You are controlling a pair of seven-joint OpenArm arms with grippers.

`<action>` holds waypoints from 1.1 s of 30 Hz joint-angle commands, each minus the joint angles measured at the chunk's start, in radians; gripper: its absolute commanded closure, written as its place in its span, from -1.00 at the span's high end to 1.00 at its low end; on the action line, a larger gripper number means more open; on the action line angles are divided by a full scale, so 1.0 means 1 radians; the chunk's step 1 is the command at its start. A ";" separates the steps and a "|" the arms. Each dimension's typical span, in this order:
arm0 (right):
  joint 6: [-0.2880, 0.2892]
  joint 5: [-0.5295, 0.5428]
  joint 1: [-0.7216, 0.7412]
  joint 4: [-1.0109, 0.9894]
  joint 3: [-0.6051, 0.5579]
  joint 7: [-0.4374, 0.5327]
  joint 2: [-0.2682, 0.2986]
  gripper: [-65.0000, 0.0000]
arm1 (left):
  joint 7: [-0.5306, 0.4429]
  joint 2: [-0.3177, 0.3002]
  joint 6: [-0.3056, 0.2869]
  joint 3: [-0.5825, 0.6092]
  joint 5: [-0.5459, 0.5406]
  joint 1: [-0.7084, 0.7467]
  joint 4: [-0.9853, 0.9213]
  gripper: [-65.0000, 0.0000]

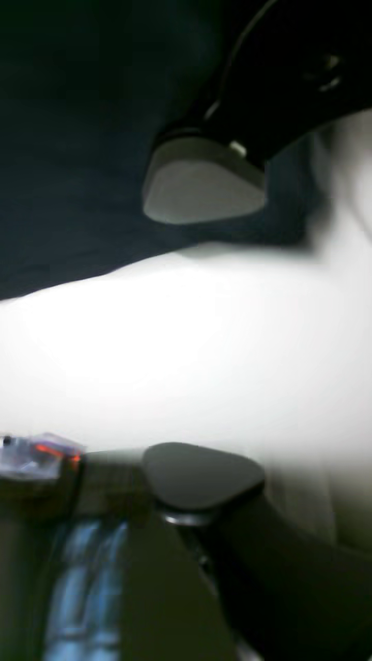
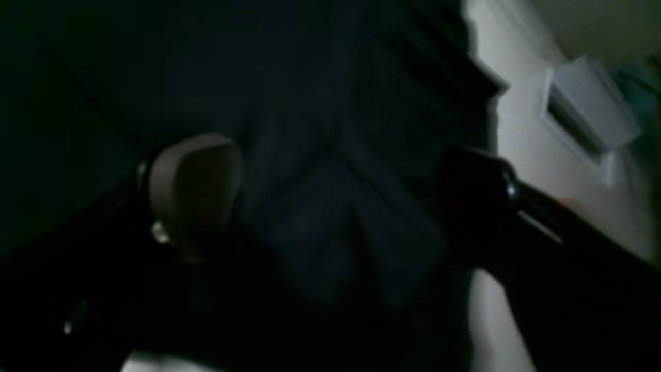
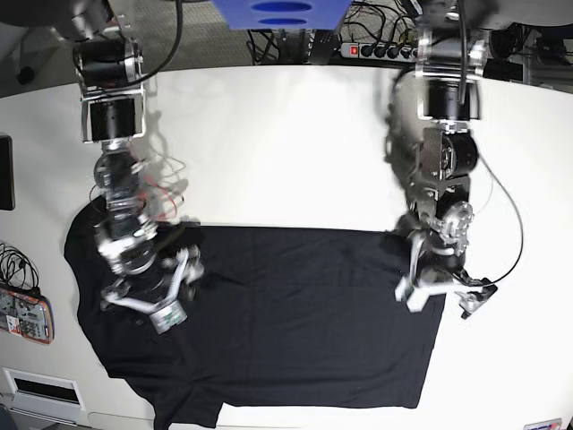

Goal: Fold the T-shirt properly

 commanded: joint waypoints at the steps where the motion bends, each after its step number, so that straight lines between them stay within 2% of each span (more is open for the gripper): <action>1: -0.015 0.060 0.028 0.019 0.044 0.012 0.024 0.84 | -0.020 0.009 0.007 -0.030 -0.098 -0.025 0.046 1.00; 3: -0.015 0.220 0.028 0.019 0.089 0.006 0.024 0.84 | -0.017 0.020 0.007 -0.046 -0.303 -0.022 0.081 1.00; 5: -0.015 0.309 0.028 0.012 0.093 0.006 0.026 0.84 | 0.025 0.018 0.007 -0.043 -0.472 -0.017 0.084 1.00; 9: -0.015 0.312 0.008 0.010 0.093 0.006 0.026 0.84 | 0.161 0.017 0.007 -0.043 -0.645 -0.017 0.083 1.00; 13: -0.015 0.312 -0.027 0.018 0.090 0.006 0.026 0.84 | 0.232 -0.008 0.007 -0.036 -0.678 0.003 0.084 1.00; 21: -0.015 0.312 -0.030 0.004 0.092 0.006 0.026 0.84 | 0.229 -0.112 0.007 0.096 -0.676 0.086 0.126 1.00; 23: -0.015 0.312 -0.030 0.006 0.093 0.009 0.026 0.84 | 0.201 -0.124 0.007 0.104 -0.674 0.092 0.129 1.00; 28: -0.015 0.312 -0.030 0.012 0.090 0.008 0.026 0.84 | 0.057 -0.129 0.007 0.104 -0.671 0.123 0.132 1.00; 33: -0.015 0.312 -0.030 0.006 0.089 0.011 0.022 0.84 | -0.014 -0.126 0.007 0.105 -0.670 0.152 0.132 1.00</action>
